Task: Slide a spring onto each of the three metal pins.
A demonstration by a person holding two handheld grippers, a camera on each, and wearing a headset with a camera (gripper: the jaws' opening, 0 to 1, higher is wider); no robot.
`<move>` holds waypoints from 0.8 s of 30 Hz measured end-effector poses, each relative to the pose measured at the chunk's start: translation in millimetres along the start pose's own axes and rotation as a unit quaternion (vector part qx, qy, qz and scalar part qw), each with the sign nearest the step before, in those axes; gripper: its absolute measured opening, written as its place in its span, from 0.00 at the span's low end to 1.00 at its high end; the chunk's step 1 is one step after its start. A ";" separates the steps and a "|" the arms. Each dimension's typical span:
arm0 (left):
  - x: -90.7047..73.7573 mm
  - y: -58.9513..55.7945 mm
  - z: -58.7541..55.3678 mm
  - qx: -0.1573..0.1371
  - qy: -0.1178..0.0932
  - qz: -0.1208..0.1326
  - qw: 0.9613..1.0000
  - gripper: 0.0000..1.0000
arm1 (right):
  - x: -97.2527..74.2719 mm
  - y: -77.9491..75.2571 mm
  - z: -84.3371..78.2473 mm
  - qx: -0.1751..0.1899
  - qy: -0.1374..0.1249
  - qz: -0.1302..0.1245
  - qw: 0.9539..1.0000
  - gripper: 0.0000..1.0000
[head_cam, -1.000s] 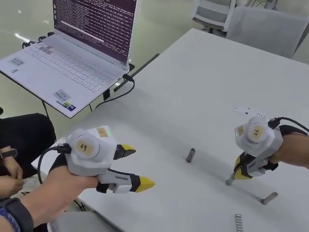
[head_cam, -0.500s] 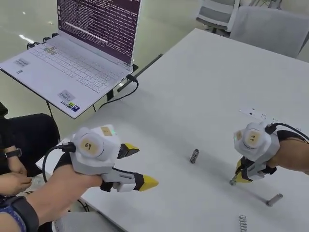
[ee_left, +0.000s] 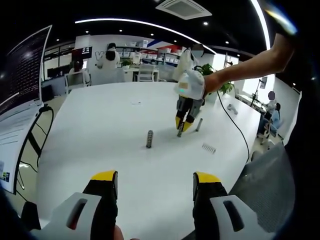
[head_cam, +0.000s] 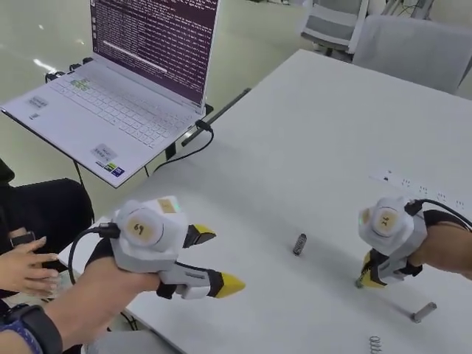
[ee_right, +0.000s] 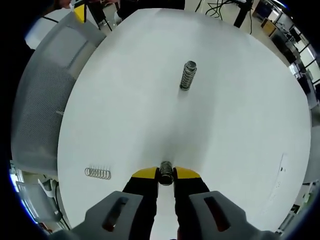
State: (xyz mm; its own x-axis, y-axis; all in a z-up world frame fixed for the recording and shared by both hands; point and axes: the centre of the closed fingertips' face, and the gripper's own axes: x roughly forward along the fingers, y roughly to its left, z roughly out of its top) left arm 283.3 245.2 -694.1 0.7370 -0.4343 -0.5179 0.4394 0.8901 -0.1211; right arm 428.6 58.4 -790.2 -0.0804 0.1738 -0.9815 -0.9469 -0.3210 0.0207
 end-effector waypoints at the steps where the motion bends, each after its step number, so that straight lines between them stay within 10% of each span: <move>1: 0.4 0.0 0.1 0.000 0.000 -0.001 1.000 0.56 | -0.7 -0.5 0.4 0.003 -0.002 -0.001 1.000 0.09; 24: 2.7 -8.2 1.9 -0.002 -0.002 -0.008 1.000 0.57 | -29.0 -2.9 -0.9 0.035 -0.027 -0.034 0.998 0.27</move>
State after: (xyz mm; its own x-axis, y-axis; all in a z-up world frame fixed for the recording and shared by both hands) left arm 282.7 236.4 -692.9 0.7320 -0.4493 -0.5122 0.4493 0.8834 -0.1328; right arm 433.9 53.5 -762.0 -0.0300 0.2438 -0.9694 -0.9701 -0.2408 -0.0305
